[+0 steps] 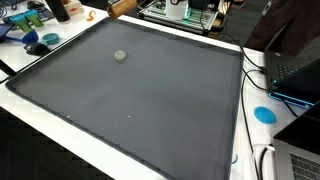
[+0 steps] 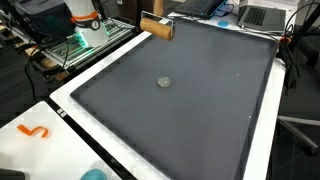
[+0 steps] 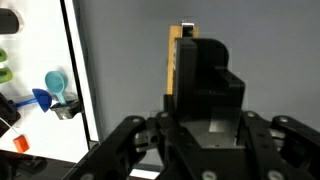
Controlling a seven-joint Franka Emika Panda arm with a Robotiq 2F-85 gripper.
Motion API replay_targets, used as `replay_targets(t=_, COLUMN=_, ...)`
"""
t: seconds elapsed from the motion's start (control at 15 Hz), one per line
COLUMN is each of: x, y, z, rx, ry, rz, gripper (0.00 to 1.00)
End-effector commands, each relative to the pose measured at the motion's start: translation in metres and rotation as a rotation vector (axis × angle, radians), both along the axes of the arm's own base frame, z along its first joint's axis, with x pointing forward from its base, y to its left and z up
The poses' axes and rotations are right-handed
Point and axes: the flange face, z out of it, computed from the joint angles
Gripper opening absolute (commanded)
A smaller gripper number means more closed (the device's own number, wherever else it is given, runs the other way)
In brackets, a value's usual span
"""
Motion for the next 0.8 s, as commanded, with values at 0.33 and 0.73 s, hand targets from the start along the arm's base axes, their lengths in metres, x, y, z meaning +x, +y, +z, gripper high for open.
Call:
replay_targets(t=0.33, x=0.030, y=0.038, z=-0.031, rx=-0.164, ry=0.009, rz=-0.007, gripper=0.24)
replay_targets(t=0.73, x=0.045, y=0.064, z=-0.061, rx=-0.263, ry=0.007, rz=0.012, gripper=0.24)
